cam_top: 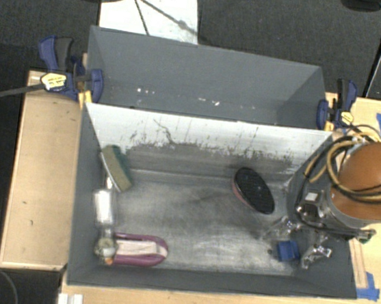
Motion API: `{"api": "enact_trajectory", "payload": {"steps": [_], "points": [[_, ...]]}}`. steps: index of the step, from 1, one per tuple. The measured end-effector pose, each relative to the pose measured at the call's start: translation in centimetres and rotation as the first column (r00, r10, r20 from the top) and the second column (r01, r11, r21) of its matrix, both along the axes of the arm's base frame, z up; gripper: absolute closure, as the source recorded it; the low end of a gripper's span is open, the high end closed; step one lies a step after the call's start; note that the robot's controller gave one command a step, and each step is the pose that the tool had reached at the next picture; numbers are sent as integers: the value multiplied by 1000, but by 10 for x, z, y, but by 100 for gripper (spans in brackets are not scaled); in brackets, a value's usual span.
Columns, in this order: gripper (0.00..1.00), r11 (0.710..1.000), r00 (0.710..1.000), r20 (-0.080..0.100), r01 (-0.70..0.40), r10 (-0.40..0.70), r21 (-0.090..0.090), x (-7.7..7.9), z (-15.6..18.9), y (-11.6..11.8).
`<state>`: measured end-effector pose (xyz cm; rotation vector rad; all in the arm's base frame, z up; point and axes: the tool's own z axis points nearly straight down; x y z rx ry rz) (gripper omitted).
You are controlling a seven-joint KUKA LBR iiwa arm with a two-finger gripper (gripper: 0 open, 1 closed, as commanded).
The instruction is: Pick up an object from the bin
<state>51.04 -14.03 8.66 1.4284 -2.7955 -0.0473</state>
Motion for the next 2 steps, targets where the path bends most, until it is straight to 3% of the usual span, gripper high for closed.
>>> {"api": "enact_trajectory", "payload": {"steps": [1, 2], "points": [[100, 1000, 1000, 12, -3, 3, -18, 2, 2, -8], [100, 999, 999, 25, 29, -28, -28, -10, 128, -6]]}}
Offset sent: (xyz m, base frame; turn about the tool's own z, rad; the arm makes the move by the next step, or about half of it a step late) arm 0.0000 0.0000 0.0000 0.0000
